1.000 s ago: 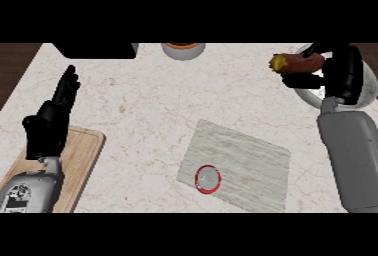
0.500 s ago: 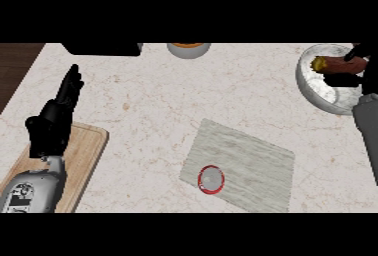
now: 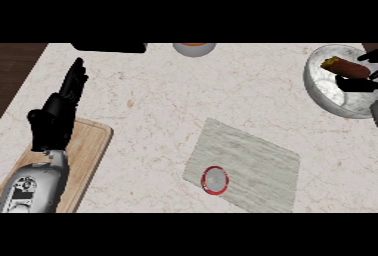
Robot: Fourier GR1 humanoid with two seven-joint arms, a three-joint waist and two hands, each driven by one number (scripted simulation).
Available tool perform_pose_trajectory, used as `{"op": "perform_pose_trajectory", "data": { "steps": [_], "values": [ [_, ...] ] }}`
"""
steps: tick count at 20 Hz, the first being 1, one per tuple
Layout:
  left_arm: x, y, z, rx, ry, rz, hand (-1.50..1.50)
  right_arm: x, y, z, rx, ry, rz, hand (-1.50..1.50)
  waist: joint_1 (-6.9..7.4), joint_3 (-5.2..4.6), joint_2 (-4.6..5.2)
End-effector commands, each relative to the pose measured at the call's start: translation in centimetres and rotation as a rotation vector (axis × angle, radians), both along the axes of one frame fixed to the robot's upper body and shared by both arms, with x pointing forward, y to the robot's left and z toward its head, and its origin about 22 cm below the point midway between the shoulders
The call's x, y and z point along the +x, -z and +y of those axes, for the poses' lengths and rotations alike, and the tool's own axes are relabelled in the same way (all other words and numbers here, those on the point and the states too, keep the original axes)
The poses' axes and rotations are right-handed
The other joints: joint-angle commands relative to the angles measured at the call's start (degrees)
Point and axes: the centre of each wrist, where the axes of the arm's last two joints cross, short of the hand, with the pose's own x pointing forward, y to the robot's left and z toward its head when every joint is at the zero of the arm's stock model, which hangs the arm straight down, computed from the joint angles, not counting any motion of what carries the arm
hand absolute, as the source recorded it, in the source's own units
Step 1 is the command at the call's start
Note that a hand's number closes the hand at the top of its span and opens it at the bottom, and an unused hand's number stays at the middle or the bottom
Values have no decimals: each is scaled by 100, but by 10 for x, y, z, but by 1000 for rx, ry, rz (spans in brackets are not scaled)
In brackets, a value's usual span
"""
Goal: Pick the sweet potato from the placemat and place it in the bowl
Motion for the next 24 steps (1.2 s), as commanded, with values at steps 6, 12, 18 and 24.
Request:
{"op": "perform_pose_trajectory", "data": {
  "steps": [6,12,18,24],
  "values": [
    [-3,-1,4,5,13,-15,0,-12,13,-19,185,-156,-100,-150,68,15,22],
    [3,-10,-12,-16,2,-15,0,-14,2,-33,258,-130,-239,-150,-38,4,-20],
    [-12,11,10,-2,-16,19,0,-45,14,-71,387,-160,-266,-150,-98,-6,-66],
    [-15,10,17,-3,-34,21,0,-90,39,-104,463,-247,-334,-150,-275,-18,-138]
  ]
}}
